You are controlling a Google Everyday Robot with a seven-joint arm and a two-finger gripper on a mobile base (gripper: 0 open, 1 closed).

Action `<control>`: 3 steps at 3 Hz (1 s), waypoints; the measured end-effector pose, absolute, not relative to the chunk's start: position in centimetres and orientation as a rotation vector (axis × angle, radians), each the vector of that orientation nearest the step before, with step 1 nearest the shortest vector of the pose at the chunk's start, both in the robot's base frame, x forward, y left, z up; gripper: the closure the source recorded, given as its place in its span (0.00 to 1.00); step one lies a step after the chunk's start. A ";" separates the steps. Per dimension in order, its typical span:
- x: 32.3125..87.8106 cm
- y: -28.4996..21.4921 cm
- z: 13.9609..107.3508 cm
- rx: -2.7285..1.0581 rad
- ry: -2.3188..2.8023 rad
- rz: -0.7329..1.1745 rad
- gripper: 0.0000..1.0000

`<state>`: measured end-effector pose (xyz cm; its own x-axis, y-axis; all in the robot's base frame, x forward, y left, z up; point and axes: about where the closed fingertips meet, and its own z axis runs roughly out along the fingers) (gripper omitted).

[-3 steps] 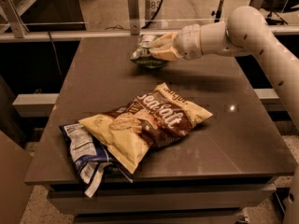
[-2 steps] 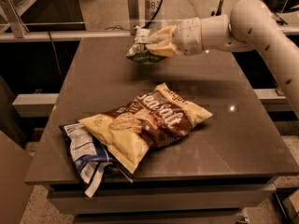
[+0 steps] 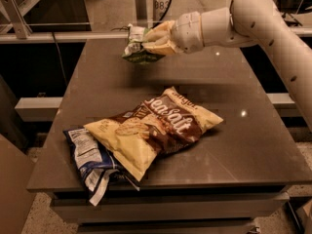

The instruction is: Move green jalapeno chip bag near blue chip bag

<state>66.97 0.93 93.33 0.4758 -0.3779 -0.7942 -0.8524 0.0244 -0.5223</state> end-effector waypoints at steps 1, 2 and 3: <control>64.6 5.4 95.6 -1.669 0.953 0.536 1.00; 61.5 9.3 97.6 -1.751 0.806 0.554 1.00; 58.5 11.5 98.9 -1.816 0.730 0.550 1.00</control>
Offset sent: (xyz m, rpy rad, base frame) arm -0.0924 0.1253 0.0690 -0.0322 -0.2317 0.4041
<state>58.47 11.52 98.90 0.7074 -0.2217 -0.6711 -0.7062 -0.2591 -0.6588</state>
